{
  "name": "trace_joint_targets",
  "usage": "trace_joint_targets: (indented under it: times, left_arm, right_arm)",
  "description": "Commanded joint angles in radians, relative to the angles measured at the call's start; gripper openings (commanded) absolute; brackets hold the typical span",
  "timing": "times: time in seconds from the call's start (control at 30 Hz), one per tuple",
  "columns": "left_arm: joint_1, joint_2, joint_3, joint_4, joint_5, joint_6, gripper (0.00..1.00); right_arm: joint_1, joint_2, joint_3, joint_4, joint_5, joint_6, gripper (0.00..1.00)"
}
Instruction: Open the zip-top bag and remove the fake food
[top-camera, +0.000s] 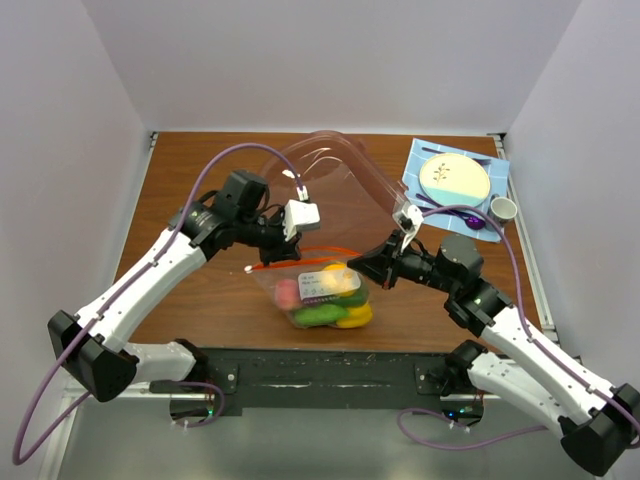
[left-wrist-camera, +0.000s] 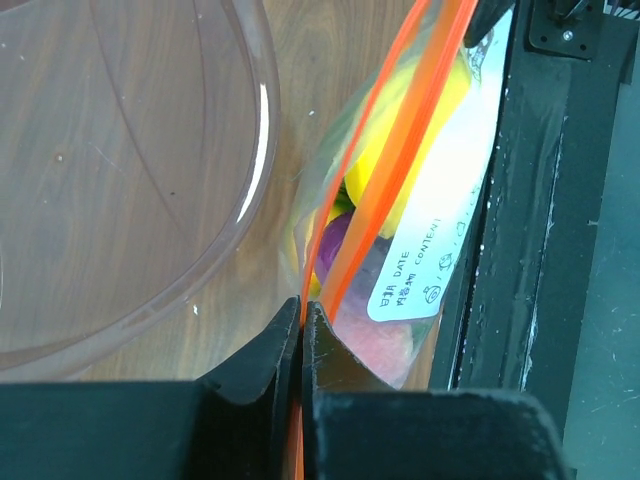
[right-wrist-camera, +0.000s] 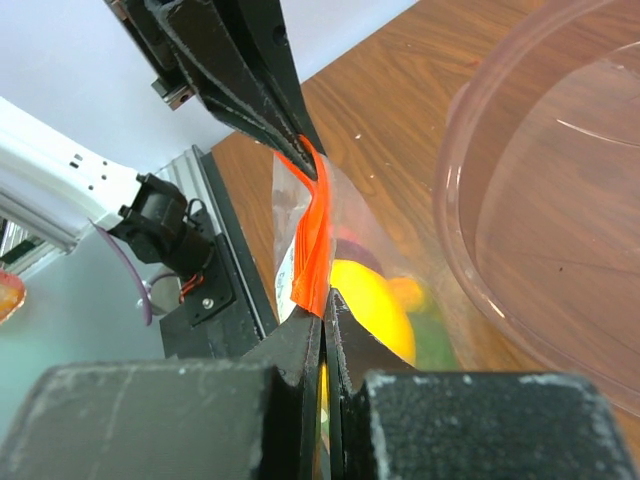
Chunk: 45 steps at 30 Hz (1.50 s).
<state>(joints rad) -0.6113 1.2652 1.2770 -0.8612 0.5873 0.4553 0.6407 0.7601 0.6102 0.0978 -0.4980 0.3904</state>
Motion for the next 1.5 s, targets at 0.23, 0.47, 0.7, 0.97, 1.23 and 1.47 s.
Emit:
trace_joint_targets:
  times: [0.23, 0.47, 0.7, 0.97, 1.23, 1.47]
  left_arm:
    - [-0.002, -0.024, 0.071, -0.024, -0.063, 0.002, 0.00]
    - [0.033, -0.145, 0.205, -0.182, -0.219, 0.080, 0.00]
    - [0.096, -0.358, 0.114, -0.239, -0.504, 0.129, 0.00]
    - [0.139, -0.481, -0.097, -0.093, -1.033, 0.123, 0.00]
    - [0.367, -0.319, -0.211, 0.207, -1.111, 0.108, 0.00]
    - [0.611, -0.043, 0.167, 0.248, -0.833, 0.019, 0.00]
  right_arm:
    - [0.002, -0.036, 0.013, 0.048, -0.066, 0.019, 0.00]
    - [0.001, -0.024, 0.031, 0.014, -0.068, 0.033, 0.29]
    - [0.017, 0.042, 0.079, -0.009, -0.048, 0.056, 0.59]
    - [0.163, 0.177, 0.204, -0.036, 0.036, 0.041, 0.52]
    - [0.261, 0.318, 0.289, -0.084, 0.094, 0.004, 0.43]
    - [0.261, 0.364, 0.299, -0.127, 0.190, -0.067, 0.42]
